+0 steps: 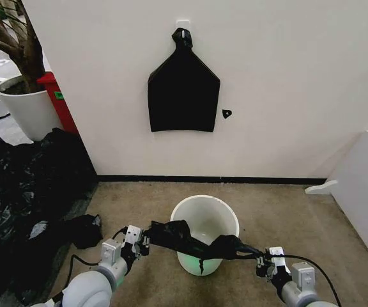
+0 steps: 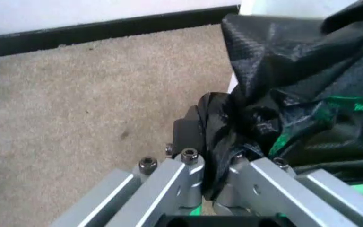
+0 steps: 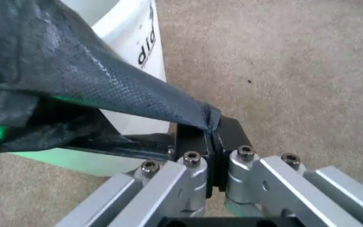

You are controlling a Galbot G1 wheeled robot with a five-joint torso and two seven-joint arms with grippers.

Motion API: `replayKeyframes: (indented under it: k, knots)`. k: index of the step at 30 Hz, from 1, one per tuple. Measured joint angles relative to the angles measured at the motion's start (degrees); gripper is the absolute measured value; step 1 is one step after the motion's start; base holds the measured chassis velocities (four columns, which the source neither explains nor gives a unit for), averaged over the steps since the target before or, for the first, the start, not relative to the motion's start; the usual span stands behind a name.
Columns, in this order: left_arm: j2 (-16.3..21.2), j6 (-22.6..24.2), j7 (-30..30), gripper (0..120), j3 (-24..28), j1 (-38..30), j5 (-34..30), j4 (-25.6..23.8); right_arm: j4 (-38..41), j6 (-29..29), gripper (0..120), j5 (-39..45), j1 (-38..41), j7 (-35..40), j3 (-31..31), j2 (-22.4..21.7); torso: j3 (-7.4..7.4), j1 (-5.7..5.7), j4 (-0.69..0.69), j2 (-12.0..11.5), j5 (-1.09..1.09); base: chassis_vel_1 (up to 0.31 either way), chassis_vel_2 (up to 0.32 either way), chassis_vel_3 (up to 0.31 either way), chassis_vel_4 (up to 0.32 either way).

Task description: Place the garbage bag over the trash bin.

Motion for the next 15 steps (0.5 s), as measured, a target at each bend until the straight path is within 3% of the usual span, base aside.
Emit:
replayKeyframes:
  k: [8,15]
  knots:
    - [-1.0,0.2,0.5,0,0.3,-0.4,-0.2,1.6,-2.5,-0.1,0,0.3,1.4,-1.6,-0.3,0.2,0.00,0.00,0.00,0.0,0.00,0.000,0.000,0.000,0.000]
    - [-4.1,0.7,0.9,0,2.3,-2.4,-1.0,4.9,-5.6,-0.2,0,1.5,2.6,-4.0,-0.4,1.4,0.00,0.00,0.00,0.0,0.01,0.000,0.000,0.000,0.000]
